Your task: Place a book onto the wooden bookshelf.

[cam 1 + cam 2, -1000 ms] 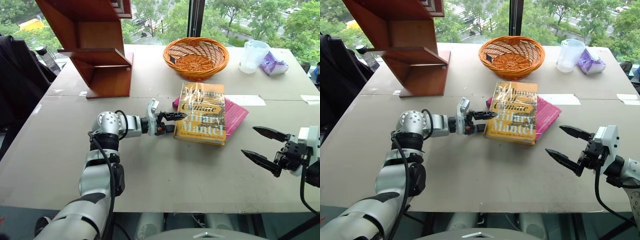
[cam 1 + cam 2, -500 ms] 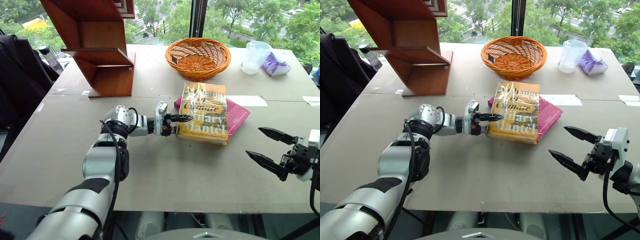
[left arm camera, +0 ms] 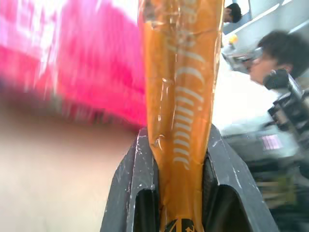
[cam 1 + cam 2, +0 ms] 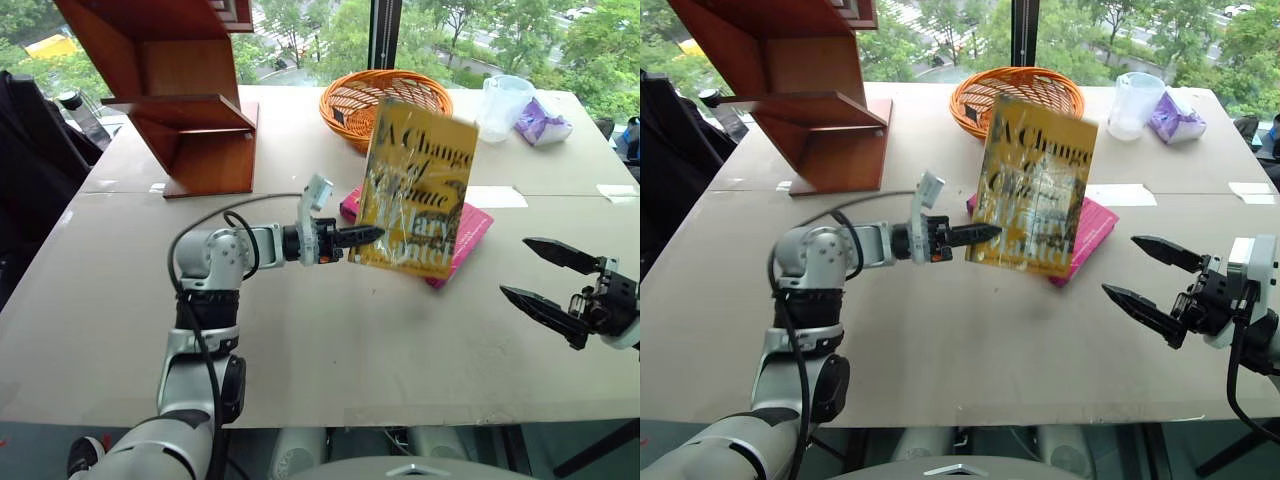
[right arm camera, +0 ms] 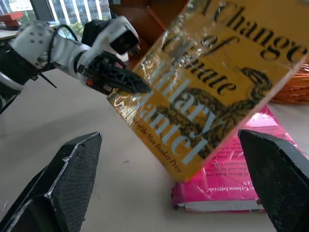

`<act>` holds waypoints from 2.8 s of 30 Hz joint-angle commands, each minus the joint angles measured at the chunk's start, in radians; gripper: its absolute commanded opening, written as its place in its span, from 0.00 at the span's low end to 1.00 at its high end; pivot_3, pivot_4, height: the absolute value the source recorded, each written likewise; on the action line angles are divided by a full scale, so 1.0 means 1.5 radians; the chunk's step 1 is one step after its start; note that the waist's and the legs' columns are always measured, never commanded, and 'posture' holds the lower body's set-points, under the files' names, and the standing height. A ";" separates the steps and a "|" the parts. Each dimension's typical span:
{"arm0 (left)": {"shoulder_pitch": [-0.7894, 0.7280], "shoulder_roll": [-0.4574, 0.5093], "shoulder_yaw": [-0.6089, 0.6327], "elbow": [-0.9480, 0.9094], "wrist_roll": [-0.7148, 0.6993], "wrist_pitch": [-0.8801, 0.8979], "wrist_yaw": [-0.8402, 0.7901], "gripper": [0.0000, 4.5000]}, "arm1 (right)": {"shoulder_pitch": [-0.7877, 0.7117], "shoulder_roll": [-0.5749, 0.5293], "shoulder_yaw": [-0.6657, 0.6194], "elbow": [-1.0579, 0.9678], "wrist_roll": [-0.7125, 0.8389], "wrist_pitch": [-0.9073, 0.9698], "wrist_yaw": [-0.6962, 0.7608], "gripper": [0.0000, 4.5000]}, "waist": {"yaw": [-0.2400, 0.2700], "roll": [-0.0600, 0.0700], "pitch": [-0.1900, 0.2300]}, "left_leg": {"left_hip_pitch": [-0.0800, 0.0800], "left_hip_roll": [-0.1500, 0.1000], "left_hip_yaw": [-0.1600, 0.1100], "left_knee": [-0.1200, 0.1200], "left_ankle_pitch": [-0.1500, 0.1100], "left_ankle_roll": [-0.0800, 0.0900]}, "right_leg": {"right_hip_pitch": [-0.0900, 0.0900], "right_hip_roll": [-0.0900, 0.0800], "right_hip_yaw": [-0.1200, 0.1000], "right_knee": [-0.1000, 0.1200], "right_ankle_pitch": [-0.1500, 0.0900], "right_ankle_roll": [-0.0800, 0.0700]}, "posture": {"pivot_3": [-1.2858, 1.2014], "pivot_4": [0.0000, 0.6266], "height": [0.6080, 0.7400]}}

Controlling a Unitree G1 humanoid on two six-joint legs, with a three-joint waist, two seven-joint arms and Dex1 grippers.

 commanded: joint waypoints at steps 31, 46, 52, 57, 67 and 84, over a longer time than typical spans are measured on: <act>-0.353 0.467 -0.124 0.646 0.561 -0.940 -0.118 0.08 | -0.310 0.036 0.097 0.080 0.035 0.049 0.014 1.00 | 0.014 -0.002 0.004 | -0.007 -0.002 0.004 0.002 0.000 0.001 | -0.006 0.003 -0.004 0.000 0.000 0.002 | 0.52 0.24 1.00; -0.569 0.436 -0.245 1.024 0.729 -1.022 -0.014 0.08 | -0.319 0.039 0.076 0.047 0.078 0.060 -0.034 1.00 | 0.002 -0.002 0.004 | -0.007 -0.001 0.004 0.002 0.000 0.001 | -0.006 0.003 -0.004 0.001 0.000 0.002 | 0.52 0.24 1.00; -0.568 0.430 -0.245 1.039 0.742 -1.016 0.023 0.54 | -0.345 0.050 0.080 0.052 0.099 0.061 -0.053 1.00 | -0.006 -0.002 0.004 | -0.007 -0.001 0.004 0.002 0.000 0.001 | -0.006 0.003 -0.003 0.001 0.000 0.002 | 0.52 0.24 1.00; -0.575 0.443 -0.247 1.040 0.752 -1.006 0.060 1.00 | -0.356 0.049 0.082 0.063 0.095 0.060 -0.057 1.00 | -0.002 -0.003 0.004 | -0.007 -0.001 0.004 0.002 0.000 0.001 | -0.006 0.003 -0.004 0.001 0.000 0.002 | 0.52 0.24 1.00; -0.591 0.528 -0.199 1.009 0.715 -1.041 0.080 1.00 | -0.355 0.051 0.088 0.076 0.079 0.055 -0.044 1.00 | -0.004 -0.004 0.005 | -0.007 -0.001 0.004 0.002 0.000 0.001 | -0.006 0.003 -0.004 0.001 0.000 0.002 | 0.52 0.24 1.00; 0.309 0.300 0.169 -0.061 -0.072 -0.317 -0.151 1.00 | -0.112 0.033 0.103 0.120 -0.142 -0.068 0.023 1.00 | -0.002 -0.002 0.004 | -0.006 0.001 0.001 0.007 0.000 0.001 | -0.006 -0.001 -0.001 0.007 0.000 0.002 | 0.52 0.24 1.00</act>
